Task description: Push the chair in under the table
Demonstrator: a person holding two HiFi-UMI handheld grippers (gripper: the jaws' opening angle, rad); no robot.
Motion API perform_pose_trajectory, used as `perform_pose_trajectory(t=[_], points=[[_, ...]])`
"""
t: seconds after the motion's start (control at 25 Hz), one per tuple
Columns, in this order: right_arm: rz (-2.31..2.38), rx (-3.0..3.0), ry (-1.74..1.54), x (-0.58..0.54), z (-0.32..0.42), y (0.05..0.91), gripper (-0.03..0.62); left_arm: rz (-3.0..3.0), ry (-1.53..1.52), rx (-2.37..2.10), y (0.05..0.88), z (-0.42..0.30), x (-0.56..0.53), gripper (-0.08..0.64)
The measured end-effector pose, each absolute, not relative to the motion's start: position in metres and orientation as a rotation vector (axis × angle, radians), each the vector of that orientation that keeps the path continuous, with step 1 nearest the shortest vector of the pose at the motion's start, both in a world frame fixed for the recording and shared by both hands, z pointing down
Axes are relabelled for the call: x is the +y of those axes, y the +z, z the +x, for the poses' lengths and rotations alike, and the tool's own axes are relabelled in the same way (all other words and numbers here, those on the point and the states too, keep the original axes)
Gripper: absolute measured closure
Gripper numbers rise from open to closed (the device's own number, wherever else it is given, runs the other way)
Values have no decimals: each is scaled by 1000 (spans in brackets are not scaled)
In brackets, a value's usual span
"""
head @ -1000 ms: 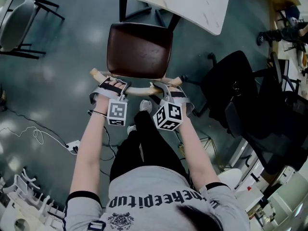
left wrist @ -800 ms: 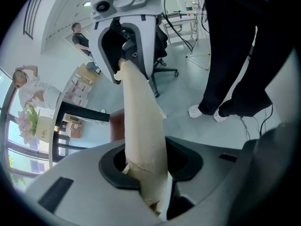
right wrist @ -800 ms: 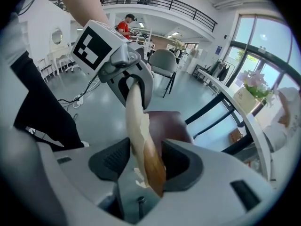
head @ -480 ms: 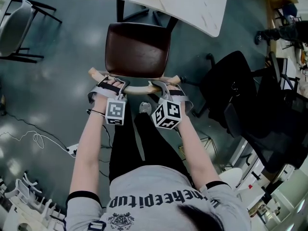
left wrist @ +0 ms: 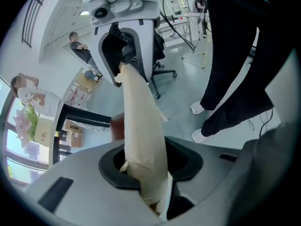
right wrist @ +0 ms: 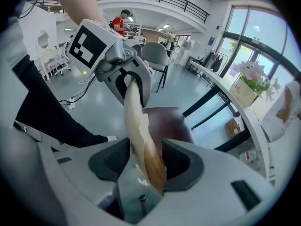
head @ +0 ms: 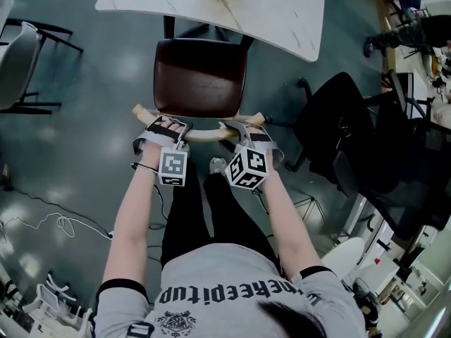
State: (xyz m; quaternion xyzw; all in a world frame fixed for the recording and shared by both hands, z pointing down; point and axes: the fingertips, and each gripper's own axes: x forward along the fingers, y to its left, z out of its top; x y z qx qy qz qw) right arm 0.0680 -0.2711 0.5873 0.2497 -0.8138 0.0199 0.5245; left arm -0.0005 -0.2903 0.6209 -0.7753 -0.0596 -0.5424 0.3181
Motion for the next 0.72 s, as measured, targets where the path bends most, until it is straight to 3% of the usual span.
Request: perform_pose_trajectory(t=[0.72], points=[[708,-1902,117,-336,49,588,374,-2010,-1356,-268,621,-17,-362,420]])
